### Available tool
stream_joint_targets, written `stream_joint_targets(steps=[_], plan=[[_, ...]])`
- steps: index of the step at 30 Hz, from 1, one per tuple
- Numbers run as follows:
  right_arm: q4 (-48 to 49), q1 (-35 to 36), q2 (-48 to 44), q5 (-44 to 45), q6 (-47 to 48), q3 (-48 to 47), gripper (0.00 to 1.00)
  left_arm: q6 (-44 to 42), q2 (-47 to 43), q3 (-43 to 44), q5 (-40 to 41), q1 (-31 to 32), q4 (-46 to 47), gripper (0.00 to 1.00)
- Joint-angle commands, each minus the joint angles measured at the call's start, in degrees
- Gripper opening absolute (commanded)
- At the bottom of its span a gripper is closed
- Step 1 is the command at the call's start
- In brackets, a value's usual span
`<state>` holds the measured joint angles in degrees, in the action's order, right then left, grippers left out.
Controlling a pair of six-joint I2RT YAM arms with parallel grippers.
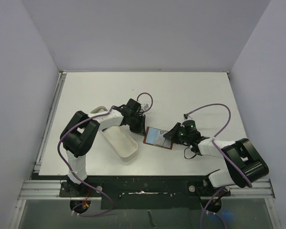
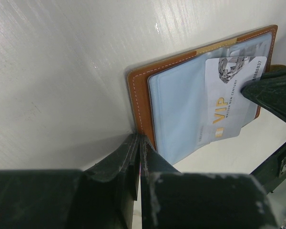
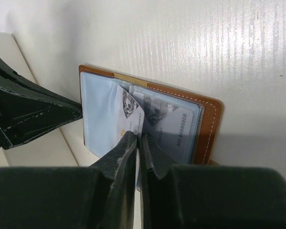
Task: Put the credit cards into the card holder
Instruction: Insert the credit card into the card holder.
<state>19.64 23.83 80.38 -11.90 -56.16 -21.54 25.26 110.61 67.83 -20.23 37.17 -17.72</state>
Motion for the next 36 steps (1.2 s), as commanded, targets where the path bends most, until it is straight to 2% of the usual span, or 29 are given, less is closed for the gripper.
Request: stream_joint_targets(steps=[1,17,28,36], plan=[[-2.48,2.07,-0.94,4.68,-0.21,1.27,0.0,-0.03,0.87,0.21,-0.16,0.84,0.57,0.03],[-4.33,2.27,-4.44,8.65,-0.68,2.8,0.0,0.31,0.72,-0.07,-0.04,0.89,0.8,0.03],[3.29,2.46,2.63,1.01,0.61,1.82,0.0,0.54,1.18,0.7,-0.51,1.42,1.01,0.03],[1.46,2.21,2.44,0.38,2.42,0.22,0.0,0.42,1.44,1.22,-0.41,1.47,0.72,0.03]])
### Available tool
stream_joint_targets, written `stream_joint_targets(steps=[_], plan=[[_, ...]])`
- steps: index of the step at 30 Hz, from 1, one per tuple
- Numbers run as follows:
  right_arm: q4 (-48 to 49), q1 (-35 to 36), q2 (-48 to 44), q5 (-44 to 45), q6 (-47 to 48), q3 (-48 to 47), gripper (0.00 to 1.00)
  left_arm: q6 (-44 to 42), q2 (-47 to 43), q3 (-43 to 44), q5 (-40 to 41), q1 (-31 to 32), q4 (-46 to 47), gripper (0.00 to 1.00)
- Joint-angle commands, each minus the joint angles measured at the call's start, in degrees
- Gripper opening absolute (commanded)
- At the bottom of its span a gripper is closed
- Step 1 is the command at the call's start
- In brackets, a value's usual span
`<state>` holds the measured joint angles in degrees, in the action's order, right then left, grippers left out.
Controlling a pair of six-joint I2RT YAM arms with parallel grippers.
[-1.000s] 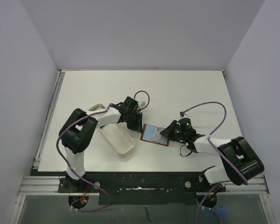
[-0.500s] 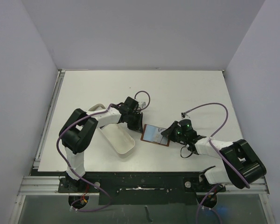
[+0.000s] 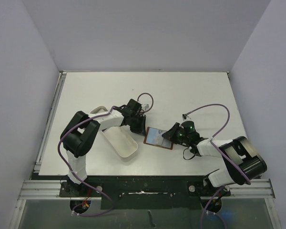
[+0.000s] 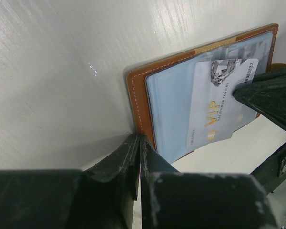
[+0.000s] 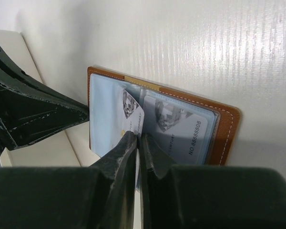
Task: Put the credit cards into the card holder
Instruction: Insert the credit card into the card holder.
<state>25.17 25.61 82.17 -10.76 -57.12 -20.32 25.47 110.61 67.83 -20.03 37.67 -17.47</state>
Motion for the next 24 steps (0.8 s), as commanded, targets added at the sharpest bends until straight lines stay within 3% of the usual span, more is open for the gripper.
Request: stream_joint_targets(steps=[1,5,14,24], plan=[[-4.26,0.29,0.48,-0.94,3.87,-1.16,0.0,0.19,1.53,1.28,-0.7,0.95,0.43,0.03],[-6.07,-0.34,1.92,-2.72,6.06,-3.06,0.03,0.27,1.57,1.33,-0.79,1.0,0.44,0.02],[-18.66,-0.77,-3.38,2.23,7.94,-7.01,0.42,0.28,1.8,1.0,-0.59,1.08,0.19,0.02],[-19.97,0.18,-4.85,2.02,6.44,-7.68,0.44,0.85,1.37,0.43,-0.88,1.1,1.03,0.02]])
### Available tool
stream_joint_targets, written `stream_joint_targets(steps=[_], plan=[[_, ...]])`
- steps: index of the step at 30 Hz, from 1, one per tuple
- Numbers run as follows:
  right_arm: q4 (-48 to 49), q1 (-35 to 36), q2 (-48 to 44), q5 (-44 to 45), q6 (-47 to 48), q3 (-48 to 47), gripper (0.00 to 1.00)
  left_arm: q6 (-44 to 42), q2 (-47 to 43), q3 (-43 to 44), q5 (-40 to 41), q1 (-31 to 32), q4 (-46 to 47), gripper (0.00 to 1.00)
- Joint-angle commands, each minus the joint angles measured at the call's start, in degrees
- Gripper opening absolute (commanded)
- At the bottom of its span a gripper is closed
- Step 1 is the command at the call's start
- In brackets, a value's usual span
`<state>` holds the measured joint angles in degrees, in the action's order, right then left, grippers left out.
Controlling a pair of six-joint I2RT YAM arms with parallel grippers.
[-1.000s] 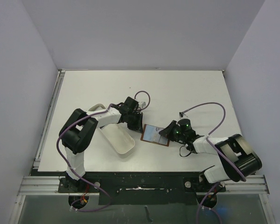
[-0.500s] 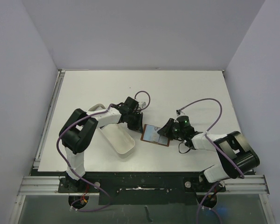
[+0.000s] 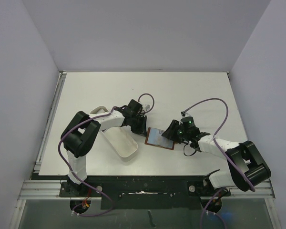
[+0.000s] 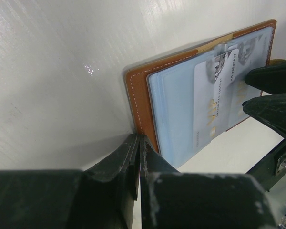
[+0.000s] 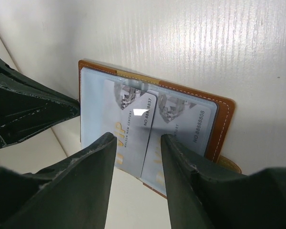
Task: Put the credit cards into the card holder
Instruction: Insert the credit card into the card holder.
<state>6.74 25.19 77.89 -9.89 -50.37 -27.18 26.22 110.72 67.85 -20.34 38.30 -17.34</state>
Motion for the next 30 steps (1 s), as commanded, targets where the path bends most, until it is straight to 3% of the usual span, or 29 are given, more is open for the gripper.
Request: stream_joint_targets(steps=[1,20,30], plan=[[-0.82,0.72,-0.04,0.84,-0.6,-0.78,0.44,0.12,1.22,0.31,-0.66,0.46,1.05,0.02],[14.24,2.47,7.73,-5.35,-5.99,-1.04,0.48,1.29,2.02,0.78,-1.55,1.34,2.42,0.02],[17.92,2.21,8.21,-7.69,-6.68,-0.49,0.42,1.6,1.81,0.79,-1.14,1.33,2.42,0.01]])
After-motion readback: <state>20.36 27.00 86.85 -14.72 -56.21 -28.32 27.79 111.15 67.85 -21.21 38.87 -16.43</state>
